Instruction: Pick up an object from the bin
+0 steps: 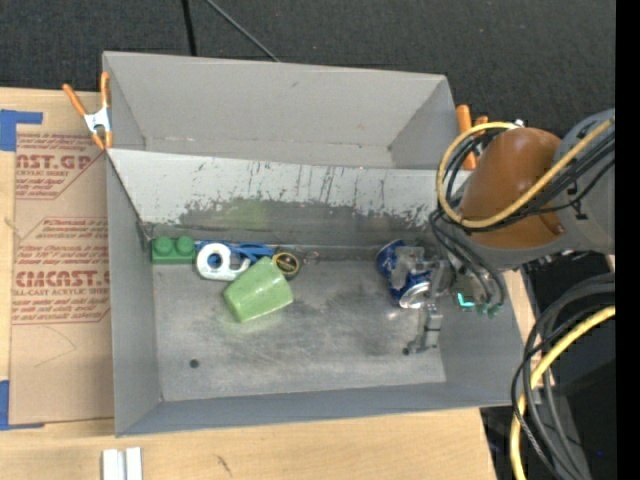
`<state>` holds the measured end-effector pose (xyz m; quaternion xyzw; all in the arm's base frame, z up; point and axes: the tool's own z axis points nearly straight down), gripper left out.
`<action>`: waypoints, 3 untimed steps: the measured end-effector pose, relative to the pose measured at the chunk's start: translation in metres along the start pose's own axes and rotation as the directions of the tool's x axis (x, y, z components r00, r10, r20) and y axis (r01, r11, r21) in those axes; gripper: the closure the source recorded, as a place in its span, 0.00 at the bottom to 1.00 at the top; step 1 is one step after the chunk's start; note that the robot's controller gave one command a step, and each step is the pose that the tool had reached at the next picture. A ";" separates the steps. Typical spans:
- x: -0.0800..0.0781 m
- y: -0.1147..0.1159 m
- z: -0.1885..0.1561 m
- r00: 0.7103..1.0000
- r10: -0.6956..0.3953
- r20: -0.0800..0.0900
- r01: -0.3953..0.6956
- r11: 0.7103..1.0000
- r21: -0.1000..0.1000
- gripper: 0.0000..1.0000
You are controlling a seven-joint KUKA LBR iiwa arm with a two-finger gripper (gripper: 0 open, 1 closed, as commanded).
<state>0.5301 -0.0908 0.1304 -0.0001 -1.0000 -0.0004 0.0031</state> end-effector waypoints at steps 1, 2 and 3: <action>-0.035 -0.037 0.039 0.995 0.099 0.008 -0.099 0.995 -0.001 0.00; -0.060 -0.048 0.059 0.985 -0.174 0.010 0.174 0.985 -0.004 0.00; -0.061 -0.054 0.054 0.988 -0.155 0.007 0.156 0.988 -0.012 0.00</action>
Offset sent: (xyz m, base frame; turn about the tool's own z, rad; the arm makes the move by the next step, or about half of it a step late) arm 0.0340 -0.0376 -0.0377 0.0996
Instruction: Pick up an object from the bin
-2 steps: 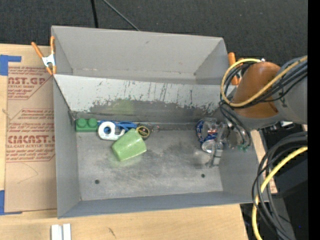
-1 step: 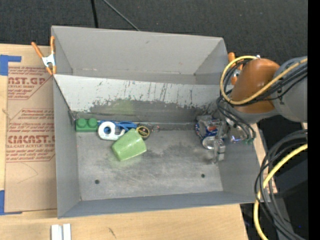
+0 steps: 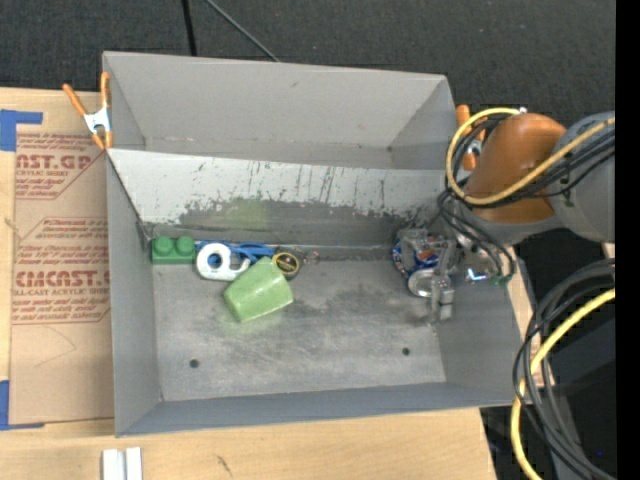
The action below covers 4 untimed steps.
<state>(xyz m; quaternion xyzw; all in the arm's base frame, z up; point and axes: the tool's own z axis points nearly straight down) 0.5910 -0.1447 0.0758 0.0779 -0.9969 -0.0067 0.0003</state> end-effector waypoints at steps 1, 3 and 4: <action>-0.003 0.001 -0.003 1.000 0.001 0.009 -0.001 1.000 0.000 1.00; 0.002 -0.006 -0.016 0.996 -0.084 0.001 0.084 0.996 0.013 0.00; 0.001 -0.008 -0.011 0.968 -0.253 -0.001 0.253 0.967 0.014 0.00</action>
Offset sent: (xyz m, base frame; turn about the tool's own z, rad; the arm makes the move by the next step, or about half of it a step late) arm 0.0000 0.0000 0.0000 0.0000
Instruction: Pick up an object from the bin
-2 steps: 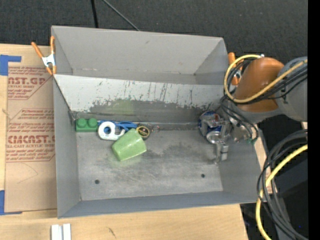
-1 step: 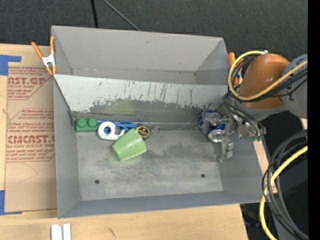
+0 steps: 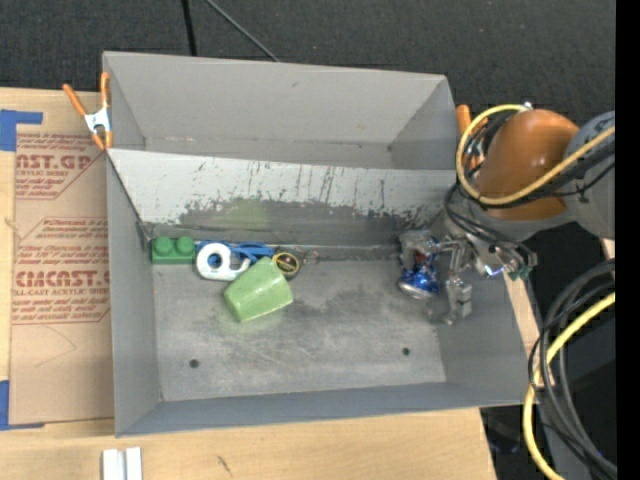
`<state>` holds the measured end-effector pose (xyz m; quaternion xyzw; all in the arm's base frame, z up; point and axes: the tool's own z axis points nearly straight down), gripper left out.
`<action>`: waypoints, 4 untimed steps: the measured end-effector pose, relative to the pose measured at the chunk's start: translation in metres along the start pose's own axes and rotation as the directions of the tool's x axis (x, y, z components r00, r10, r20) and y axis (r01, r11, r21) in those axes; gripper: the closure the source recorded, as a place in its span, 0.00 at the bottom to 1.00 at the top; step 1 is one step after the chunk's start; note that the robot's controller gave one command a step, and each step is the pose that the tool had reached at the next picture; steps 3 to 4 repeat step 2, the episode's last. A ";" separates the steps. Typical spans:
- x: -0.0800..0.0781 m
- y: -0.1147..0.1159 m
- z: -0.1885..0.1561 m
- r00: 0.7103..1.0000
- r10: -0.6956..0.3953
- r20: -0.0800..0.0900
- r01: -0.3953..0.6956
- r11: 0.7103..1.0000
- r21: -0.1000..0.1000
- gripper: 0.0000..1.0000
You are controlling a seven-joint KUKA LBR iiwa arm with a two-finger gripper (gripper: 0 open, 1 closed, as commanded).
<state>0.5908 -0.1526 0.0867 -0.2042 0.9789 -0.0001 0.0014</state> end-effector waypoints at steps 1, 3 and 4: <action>-0.003 0.001 -0.003 1.000 0.000 0.006 0.000 1.000 -0.002 1.00; 0.000 0.006 -0.121 1.000 -0.020 0.006 0.020 1.000 0.006 1.00; 0.000 0.006 -0.121 1.000 -0.020 0.006 0.020 1.000 0.006 1.00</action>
Offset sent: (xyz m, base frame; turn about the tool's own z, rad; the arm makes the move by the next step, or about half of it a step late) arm 0.0000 0.0000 0.0000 0.0000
